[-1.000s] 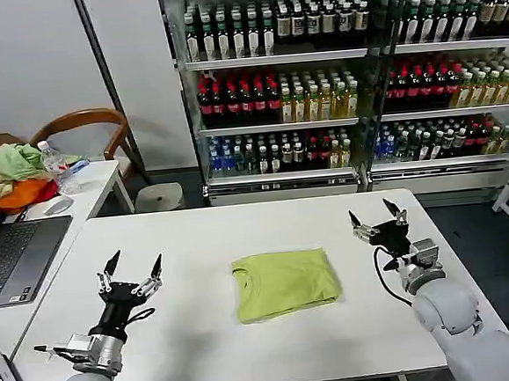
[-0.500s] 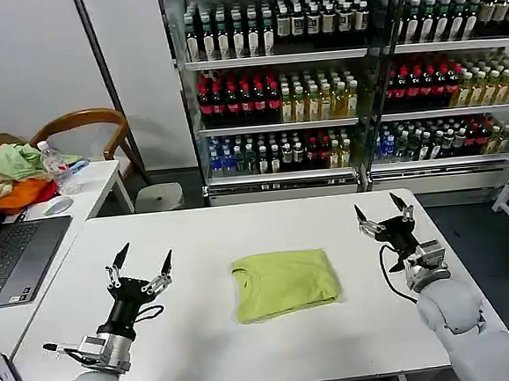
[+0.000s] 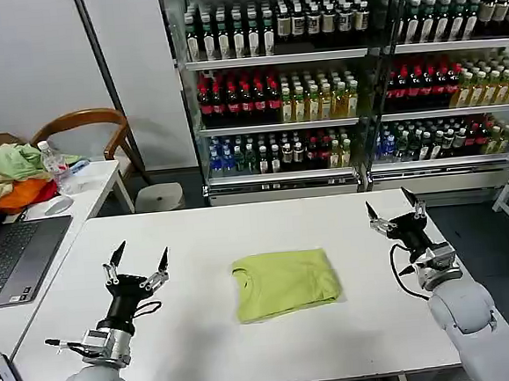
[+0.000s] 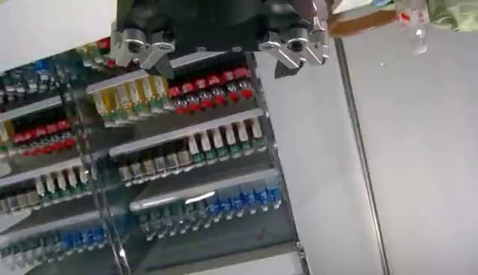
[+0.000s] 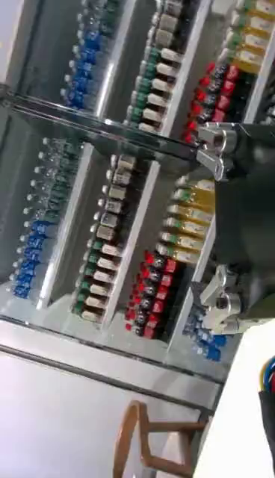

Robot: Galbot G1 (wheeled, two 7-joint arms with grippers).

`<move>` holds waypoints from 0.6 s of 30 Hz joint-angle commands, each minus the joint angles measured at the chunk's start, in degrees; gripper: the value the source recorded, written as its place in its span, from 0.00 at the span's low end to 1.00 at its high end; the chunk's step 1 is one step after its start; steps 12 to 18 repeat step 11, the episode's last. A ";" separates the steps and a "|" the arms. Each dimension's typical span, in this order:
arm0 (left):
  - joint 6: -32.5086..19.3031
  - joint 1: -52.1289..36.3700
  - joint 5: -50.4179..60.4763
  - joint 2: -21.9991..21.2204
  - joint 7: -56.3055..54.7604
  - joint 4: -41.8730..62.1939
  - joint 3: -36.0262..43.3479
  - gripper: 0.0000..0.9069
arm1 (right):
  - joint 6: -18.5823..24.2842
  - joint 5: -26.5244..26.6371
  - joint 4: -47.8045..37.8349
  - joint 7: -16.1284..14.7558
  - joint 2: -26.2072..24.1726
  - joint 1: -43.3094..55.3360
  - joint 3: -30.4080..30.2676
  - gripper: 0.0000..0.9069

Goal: Fold and organize the clothes.

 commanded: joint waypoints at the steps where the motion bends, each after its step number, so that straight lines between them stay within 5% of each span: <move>1: 0.44 -0.17 0.05 -0.28 -1.61 1.17 0.10 1.00 | 3.89 -3.36 0.06 -0.86 0.02 -0.07 1.07 1.00; 18: -2.11 0.13 0.13 -0.09 2.25 1.82 -1.08 1.00 | 3.52 -4.74 0.03 -0.04 0.92 -0.25 1.01 1.00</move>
